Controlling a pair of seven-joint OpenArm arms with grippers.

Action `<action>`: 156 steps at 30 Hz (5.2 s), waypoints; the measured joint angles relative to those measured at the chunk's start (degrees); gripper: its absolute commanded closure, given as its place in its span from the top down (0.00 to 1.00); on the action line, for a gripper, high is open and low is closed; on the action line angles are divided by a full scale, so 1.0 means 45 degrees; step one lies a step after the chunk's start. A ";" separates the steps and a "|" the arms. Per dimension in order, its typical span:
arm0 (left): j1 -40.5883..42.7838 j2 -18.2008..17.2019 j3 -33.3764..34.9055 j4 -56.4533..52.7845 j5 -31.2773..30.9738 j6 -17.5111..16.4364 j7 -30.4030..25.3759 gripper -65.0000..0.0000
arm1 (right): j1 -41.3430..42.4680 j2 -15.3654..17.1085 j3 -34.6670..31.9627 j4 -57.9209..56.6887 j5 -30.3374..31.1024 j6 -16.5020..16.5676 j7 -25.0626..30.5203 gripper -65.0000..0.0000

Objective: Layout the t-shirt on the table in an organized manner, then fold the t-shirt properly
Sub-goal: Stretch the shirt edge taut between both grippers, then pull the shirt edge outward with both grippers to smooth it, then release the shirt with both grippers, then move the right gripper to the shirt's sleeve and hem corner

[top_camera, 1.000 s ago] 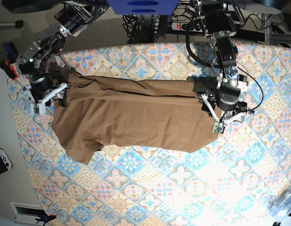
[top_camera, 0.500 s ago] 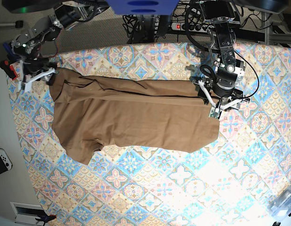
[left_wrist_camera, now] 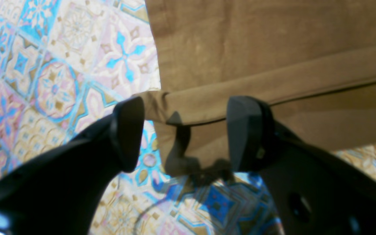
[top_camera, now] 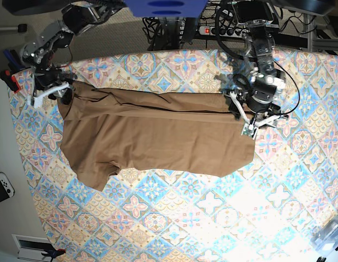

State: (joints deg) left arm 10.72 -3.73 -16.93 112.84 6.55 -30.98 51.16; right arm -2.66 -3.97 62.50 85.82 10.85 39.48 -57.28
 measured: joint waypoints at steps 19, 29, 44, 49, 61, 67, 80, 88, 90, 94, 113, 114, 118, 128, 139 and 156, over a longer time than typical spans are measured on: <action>-0.0981 -0.0651 -0.5236 -0.3725 -0.4027 -0.1982 0.2875 0.60 | -0.0301 -0.0107 -0.0622 -0.0024 0.0248 0.0185 0.0155 0.51; -0.1384 -0.0797 -0.4313 -0.4687 -0.3823 -0.1885 0.1647 0.59 | -0.0656 -0.0107 -0.0675 -0.0010 0.0544 0.0209 0.0393 0.51; -0.1404 -0.0287 -0.3667 -0.4687 -0.3997 -0.1991 0.1496 0.00 | -0.0787 0.0068 -0.1248 0.0015 0.0204 -0.0019 0.0282 0.00; -0.1151 -0.0563 -0.3657 -0.4697 -0.4172 -0.2069 0.1438 0.00 | -0.0772 0.0238 -0.1428 -0.0015 0.0253 0.0049 0.0092 0.00; 0.0476 -0.0869 -0.4833 -0.3274 -0.3929 -0.2055 0.1588 0.00 | -0.0685 0.1083 -0.1506 -0.0267 0.0447 0.0379 -0.0384 0.00; 0.0899 -0.1044 -0.4838 -0.3249 -0.4182 -0.2069 0.1307 0.00 | -0.0680 0.1549 -0.1530 -0.0287 0.0442 0.0369 -0.0962 0.00; 0.1146 -0.1069 -0.4765 -0.3181 -0.4119 -0.2069 0.1341 0.20 | -0.0753 0.1549 -0.1559 -0.0175 0.0437 0.0335 -0.0976 0.12; 0.1928 -0.1015 -0.4804 -0.1243 -0.3891 -0.1987 0.1792 0.54 | -0.1064 0.1515 -0.1540 0.1681 -0.0573 0.0092 -0.1792 0.49; 0.1894 -0.1010 -0.4784 -0.0874 -0.4061 -0.1996 0.1637 0.54 | -0.1025 0.1525 -0.1535 0.2302 -0.0534 0.0078 -0.1734 0.53; 0.2200 -0.1015 -0.4784 0.0034 -0.3988 -0.2025 0.1685 0.54 | -0.0899 0.1520 -0.1559 0.3167 -0.0447 0.0087 -0.1632 0.55; 0.2273 -0.1010 -0.4804 0.0641 -0.4036 -0.2035 0.1773 0.54 | -0.0928 0.1515 -0.2467 0.2555 -0.2103 0.0053 -0.1841 0.55; 0.2273 -0.1005 -0.4804 0.0641 -0.4031 -0.2035 0.1773 0.54 | -0.0913 0.1477 -0.2560 0.2506 -0.2351 0.0126 -0.1758 0.55; 0.2273 -0.1015 -0.4804 0.0641 -0.4022 -0.2030 0.1773 0.54 | -0.0806 0.1515 -0.2545 0.2662 -0.3531 0.0112 -0.1545 0.55; 0.1501 -0.0976 -0.4838 0.0704 -0.3939 -0.2030 0.1880 0.54 | -0.0782 0.1506 -0.2443 0.4318 -0.2662 0.0102 -0.1515 0.55; -0.1151 -0.0408 -0.4221 0.1185 -0.3750 -0.1982 0.1841 0.54 | 0.2006 0.1564 -0.4080 0.3900 -0.2671 0.0117 -0.1515 0.55; -0.1409 -0.0374 -0.3512 0.1161 -0.2074 -0.2059 0.1870 0.54 | 0.5999 0.2380 -0.5085 -0.6314 -0.5430 0.0136 0.5367 0.55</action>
State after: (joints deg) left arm 4.38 -5.41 -32.73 118.06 -2.79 -40.25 59.57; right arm 24.34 6.74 39.62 57.41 -13.58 40.10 -33.12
